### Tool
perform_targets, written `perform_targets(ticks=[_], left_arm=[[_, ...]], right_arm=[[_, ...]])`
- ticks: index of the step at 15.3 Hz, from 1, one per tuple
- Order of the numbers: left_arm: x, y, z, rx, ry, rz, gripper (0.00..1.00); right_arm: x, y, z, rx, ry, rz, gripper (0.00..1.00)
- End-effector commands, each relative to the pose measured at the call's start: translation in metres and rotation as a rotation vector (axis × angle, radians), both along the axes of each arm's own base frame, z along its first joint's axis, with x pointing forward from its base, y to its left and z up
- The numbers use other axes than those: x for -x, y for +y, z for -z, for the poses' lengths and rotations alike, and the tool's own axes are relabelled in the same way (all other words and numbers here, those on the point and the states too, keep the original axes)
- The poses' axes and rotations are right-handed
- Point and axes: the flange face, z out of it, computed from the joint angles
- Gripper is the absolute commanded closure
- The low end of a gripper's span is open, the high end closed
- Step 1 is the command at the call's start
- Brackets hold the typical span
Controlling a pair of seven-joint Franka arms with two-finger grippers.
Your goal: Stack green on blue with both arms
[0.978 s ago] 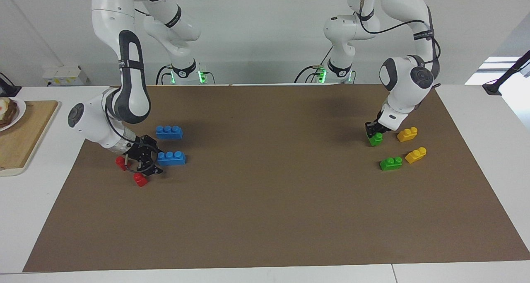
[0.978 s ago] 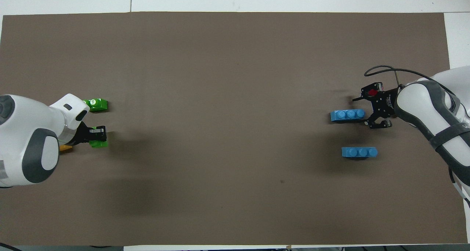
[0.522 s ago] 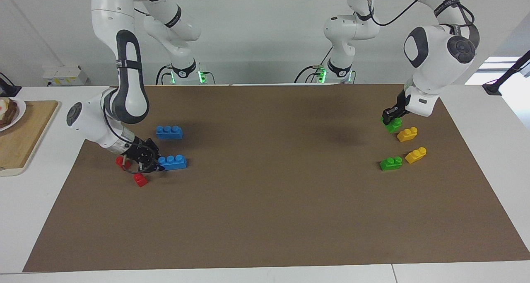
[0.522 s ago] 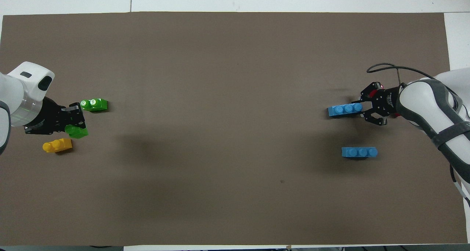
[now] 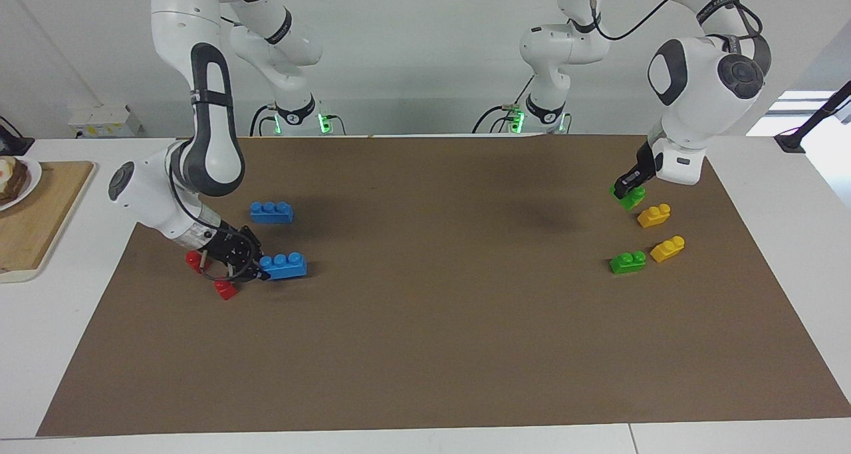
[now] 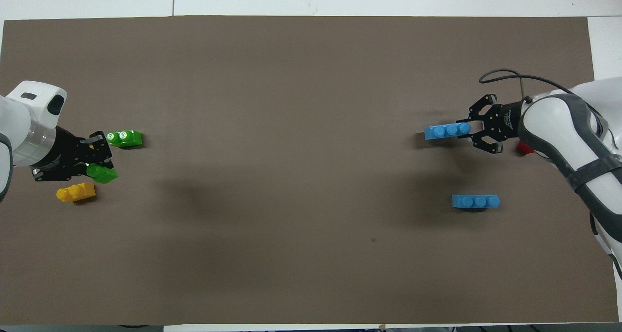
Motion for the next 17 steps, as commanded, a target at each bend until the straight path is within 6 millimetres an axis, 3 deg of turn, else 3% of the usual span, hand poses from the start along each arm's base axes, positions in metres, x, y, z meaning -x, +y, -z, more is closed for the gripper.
perform_targets(ticks=[1,3,5,6,9,12,15,17], left_arm=[[0.002,0.011,-0.009,0.0,0.006,-0.082,1.0],[0.002,0.001,-0.009,-0.019,0.01,-0.191,1.0],[0.001,-0.005,-0.011,-0.028,0.001,-0.248,1.0],[0.002,-0.012,-0.01,-0.029,0.01,-0.245,1.0],[0.001,-0.013,-0.012,-0.024,0.002,-0.338,1.0],[-0.002,-0.02,-0.021,-0.006,-0.004,-0.483,1.0],[-0.003,-0.031,-0.021,-0.006,-0.013,-0.522,1.0],[-0.006,-0.042,-0.021,-0.01,-0.043,-0.656,1.0]], right_arm=[[-0.025,0.08,-0.03,-0.033,-0.02,0.002,1.0],[-0.032,0.129,-0.057,-0.056,-0.013,0.041,1.0],[-0.025,0.192,-0.069,-0.057,0.012,0.068,1.0],[-0.017,0.224,-0.068,-0.056,0.01,0.079,1.0],[0.006,0.294,-0.05,-0.043,0.028,0.12,1.0],[0.017,0.328,-0.026,0.013,0.05,0.143,1.0],[0.018,0.329,-0.009,0.023,0.084,0.189,1.0],[0.026,0.338,-0.003,0.029,0.106,0.199,1.0]])
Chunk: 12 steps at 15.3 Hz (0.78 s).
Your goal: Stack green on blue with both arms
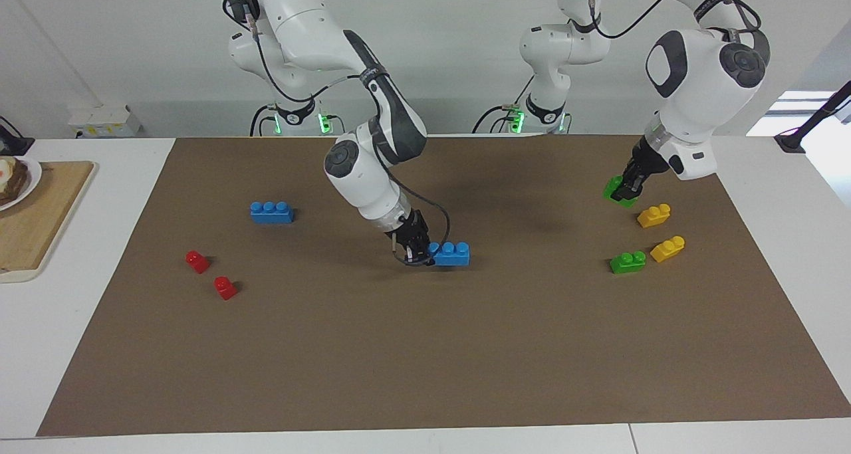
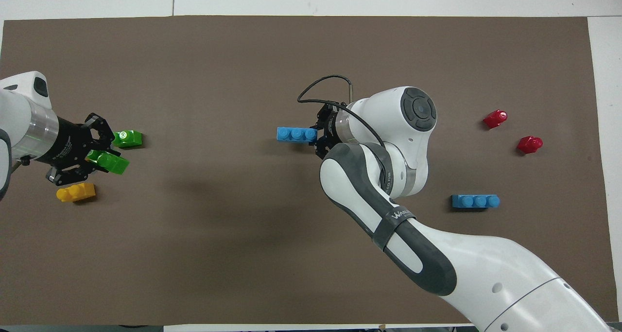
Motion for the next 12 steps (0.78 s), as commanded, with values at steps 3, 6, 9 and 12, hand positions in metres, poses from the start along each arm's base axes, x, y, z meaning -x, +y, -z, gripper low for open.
perform_targets(ticks=[3,6,9,12], left_arm=[[-0.001,-0.036,-0.007,-0.013,-0.029,-0.334,1.0],[0.003,-0.072,-0.003,-0.01,-0.048,-0.4,1.0],[0.003,-0.098,-0.004,-0.003,-0.067,-0.568,1.0],[0.003,-0.134,0.0,0.023,-0.102,-0.653,1.0]], right_arm=[[0.01,0.002,0.017,0.028,-0.003,0.035,1.0],[0.019,0.01,0.034,0.04,-0.034,0.033,1.0],[0.021,0.01,0.037,0.044,-0.033,0.031,1.0],[0.023,0.008,0.039,0.048,-0.038,0.022,1.0]])
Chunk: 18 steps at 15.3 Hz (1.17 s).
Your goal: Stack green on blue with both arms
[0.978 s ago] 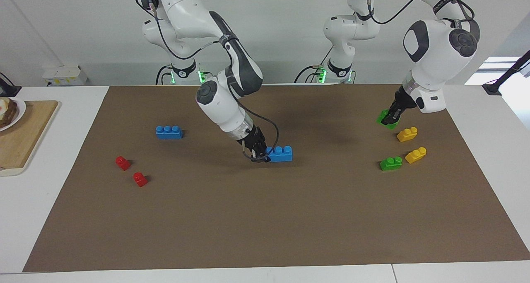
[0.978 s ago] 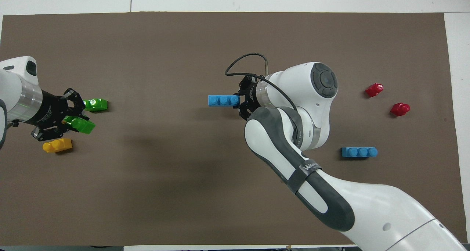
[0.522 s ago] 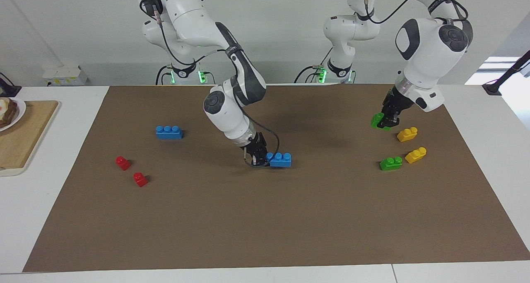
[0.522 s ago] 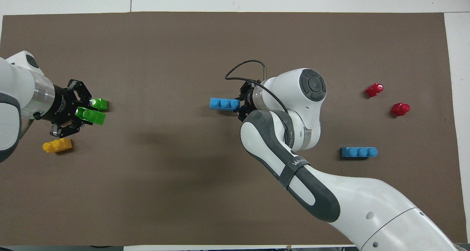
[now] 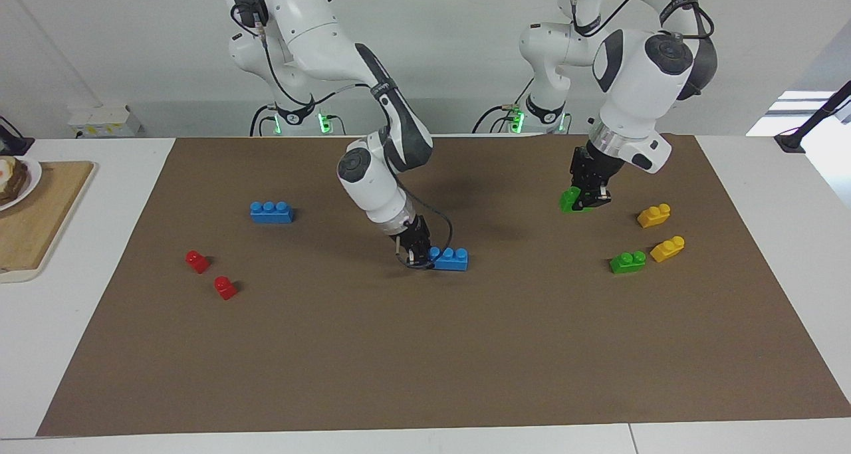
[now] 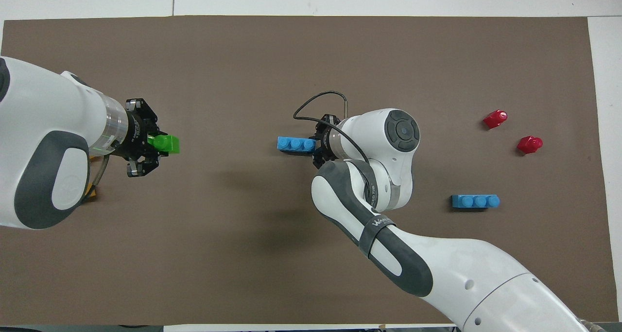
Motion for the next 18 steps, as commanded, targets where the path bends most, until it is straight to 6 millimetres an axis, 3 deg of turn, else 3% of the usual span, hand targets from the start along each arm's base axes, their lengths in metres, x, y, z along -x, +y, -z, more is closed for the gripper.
perform_targets(ticks=[1,2,5,7,9,11,13,15,18], left_arm=[[0.006,-0.044,0.012,0.025,-0.015,-0.072,1.0],[0.009,-0.063,0.018,0.024,-0.013,-0.079,1.0],[0.009,-0.081,0.03,0.025,-0.002,-0.131,1.0],[0.015,-0.113,0.043,0.026,0.007,-0.095,1.0],[0.009,-0.127,0.05,0.03,0.013,-0.089,1.0],[0.008,-0.159,0.066,0.028,0.029,-0.07,1.0],[0.006,-0.163,0.068,0.031,0.025,-0.078,1.0],[0.005,-0.181,0.07,0.041,0.014,-0.057,1.0],[-0.016,-0.198,0.076,0.053,0.004,-0.063,1.0]], right_arm=[[0.005,-0.005,0.005,0.022,-0.022,0.0,1.0],[0.007,-0.008,0.009,0.028,-0.028,-0.005,1.0],[0.008,-0.012,0.012,0.034,-0.042,-0.021,1.0],[0.009,-0.011,0.013,0.036,-0.041,-0.023,1.0],[0.01,-0.011,0.014,0.037,-0.042,-0.025,1.0],[0.011,-0.011,0.013,0.037,-0.041,-0.033,1.0],[0.011,-0.01,0.012,0.035,-0.041,-0.03,1.0],[0.011,-0.011,0.013,0.037,-0.039,-0.032,1.0],[0.015,-0.013,0.017,0.043,-0.034,-0.037,1.0]])
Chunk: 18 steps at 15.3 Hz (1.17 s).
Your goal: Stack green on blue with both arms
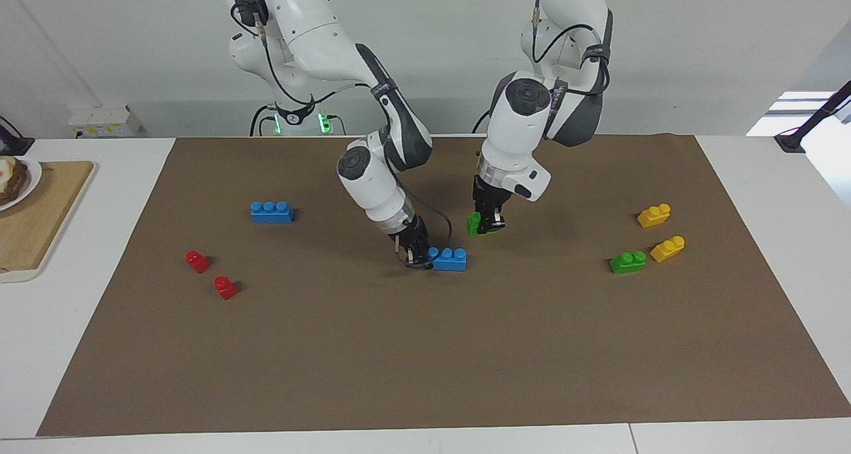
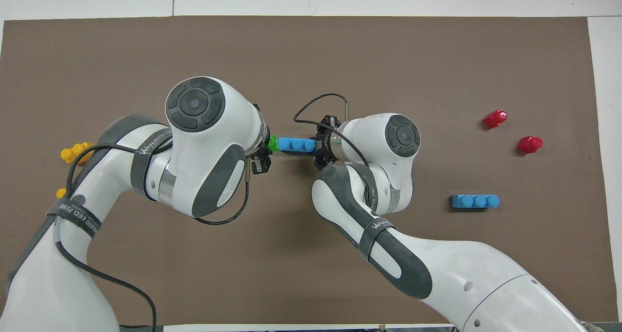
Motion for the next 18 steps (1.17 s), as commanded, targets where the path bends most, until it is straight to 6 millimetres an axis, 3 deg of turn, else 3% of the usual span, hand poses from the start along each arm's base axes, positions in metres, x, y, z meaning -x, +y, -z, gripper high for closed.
perform_targets(ticks=[1,9,18], left_arm=[[-0.025,-0.021,0.014,0.013,0.002,-0.015,1.0],[-0.014,-0.052,0.038,0.017,-0.028,0.068,1.0],[-0.002,-0.049,0.063,-0.004,-0.007,0.196,1.0]], right_arm=[[0.011,-0.011,0.014,0.036,-0.008,-0.028,1.0],[0.007,-0.017,0.014,0.037,-0.009,-0.022,1.0],[0.007,-0.019,0.014,0.037,-0.009,-0.018,1.0]])
